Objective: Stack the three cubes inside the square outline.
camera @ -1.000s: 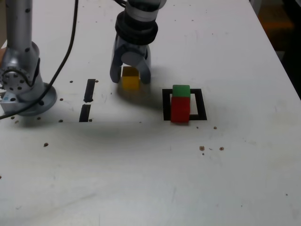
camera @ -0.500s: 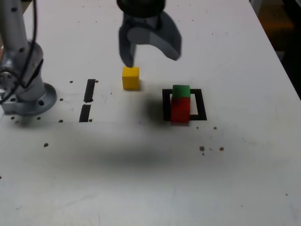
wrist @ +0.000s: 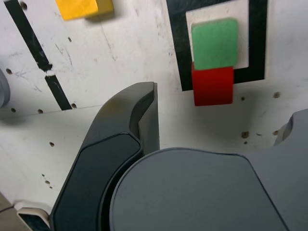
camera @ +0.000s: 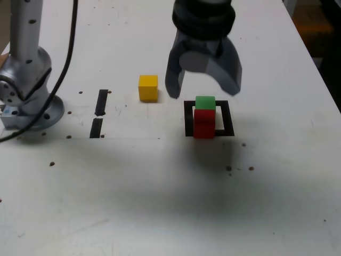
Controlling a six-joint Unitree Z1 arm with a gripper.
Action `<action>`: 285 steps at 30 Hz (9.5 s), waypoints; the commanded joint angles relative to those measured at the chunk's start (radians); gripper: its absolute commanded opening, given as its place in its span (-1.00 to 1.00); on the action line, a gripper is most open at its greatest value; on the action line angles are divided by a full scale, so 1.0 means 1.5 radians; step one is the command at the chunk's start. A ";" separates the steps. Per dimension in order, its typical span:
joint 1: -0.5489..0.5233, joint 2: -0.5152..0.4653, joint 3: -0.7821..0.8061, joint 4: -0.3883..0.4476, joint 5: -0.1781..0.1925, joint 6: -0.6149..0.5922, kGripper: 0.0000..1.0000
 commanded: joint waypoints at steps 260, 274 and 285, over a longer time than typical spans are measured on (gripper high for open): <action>0.069 0.109 -0.076 -0.014 0.053 -0.062 -0.36; 0.069 0.116 -0.067 -0.017 0.040 -0.062 0.17; 0.059 0.061 -0.037 -0.016 0.065 -0.093 0.97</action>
